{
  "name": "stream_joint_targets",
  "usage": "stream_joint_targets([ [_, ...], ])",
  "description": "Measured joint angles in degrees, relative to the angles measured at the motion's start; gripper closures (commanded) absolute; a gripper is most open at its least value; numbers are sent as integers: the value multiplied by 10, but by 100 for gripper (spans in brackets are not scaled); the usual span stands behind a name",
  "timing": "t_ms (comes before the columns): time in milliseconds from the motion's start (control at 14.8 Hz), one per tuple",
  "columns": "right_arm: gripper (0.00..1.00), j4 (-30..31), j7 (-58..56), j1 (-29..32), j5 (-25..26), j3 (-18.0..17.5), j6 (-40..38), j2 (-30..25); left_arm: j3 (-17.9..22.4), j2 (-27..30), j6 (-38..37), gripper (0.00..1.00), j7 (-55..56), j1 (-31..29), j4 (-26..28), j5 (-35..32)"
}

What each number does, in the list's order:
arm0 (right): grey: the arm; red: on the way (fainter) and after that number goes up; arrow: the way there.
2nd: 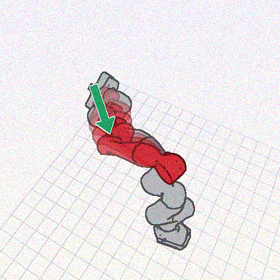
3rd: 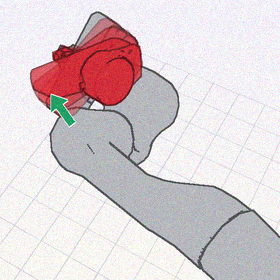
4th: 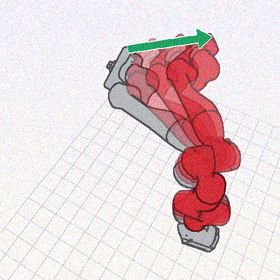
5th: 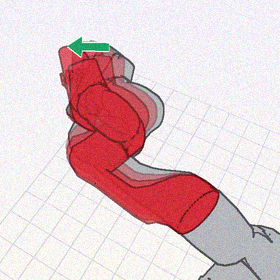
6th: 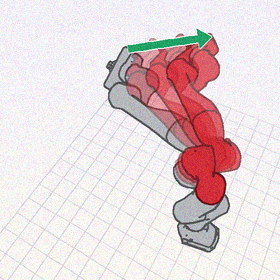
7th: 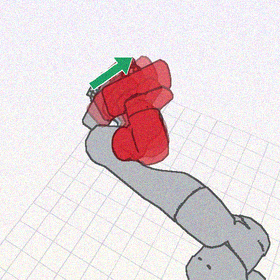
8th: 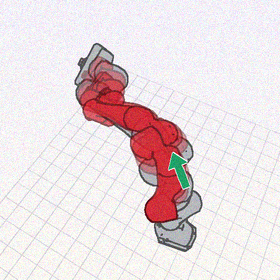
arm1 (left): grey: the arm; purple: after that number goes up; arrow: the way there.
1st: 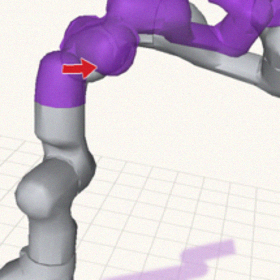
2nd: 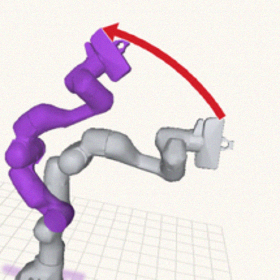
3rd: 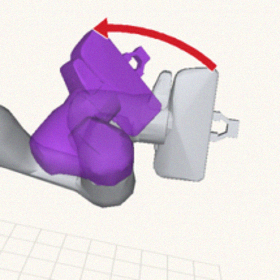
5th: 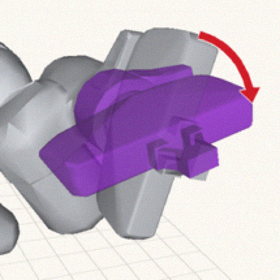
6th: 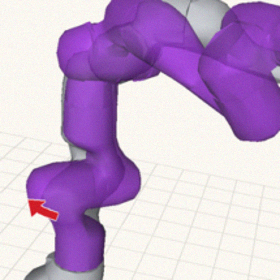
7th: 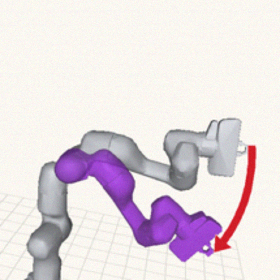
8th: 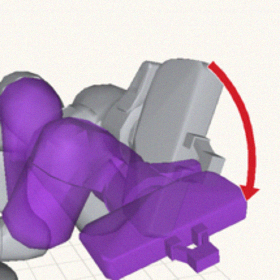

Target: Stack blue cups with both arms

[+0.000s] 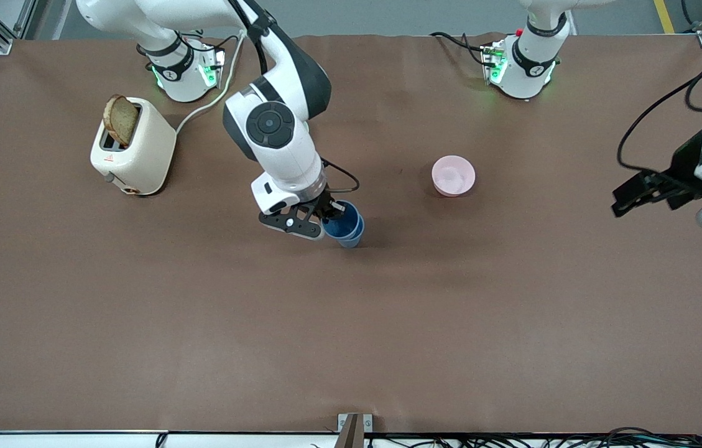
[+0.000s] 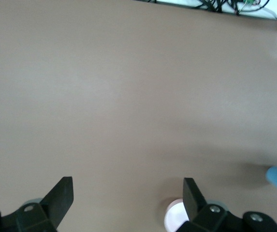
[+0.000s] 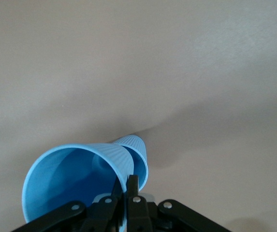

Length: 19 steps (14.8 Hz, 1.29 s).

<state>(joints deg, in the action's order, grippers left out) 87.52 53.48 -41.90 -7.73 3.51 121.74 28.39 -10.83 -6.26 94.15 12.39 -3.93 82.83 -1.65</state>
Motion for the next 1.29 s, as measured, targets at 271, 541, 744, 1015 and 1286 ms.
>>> stream_joint_targets([
  [271, 98, 19, 0, -12, 1, 0, 18, 11, 18, 97, -6, 0, -31, 17, 100, 1],
  [541, 60, 22, 0, -16, 2, 0, 18, 12, 21, 157, -21, 0, -49, 30, 157, 11],
  [744, 6, 23, 0, -16, 18, 1, 18, 15, 25, 166, -30, 0, -66, 31, 161, 18],
  [1015, 0, 16, -2, -10, 24, 18, 18, 9, 54, 165, -30, 0, -121, 41, 161, 18],
  [1286, 0, 5, -81, 54, 26, 43, -54, -55, 56, 149, -29, 0, -129, 43, 150, 18],
])
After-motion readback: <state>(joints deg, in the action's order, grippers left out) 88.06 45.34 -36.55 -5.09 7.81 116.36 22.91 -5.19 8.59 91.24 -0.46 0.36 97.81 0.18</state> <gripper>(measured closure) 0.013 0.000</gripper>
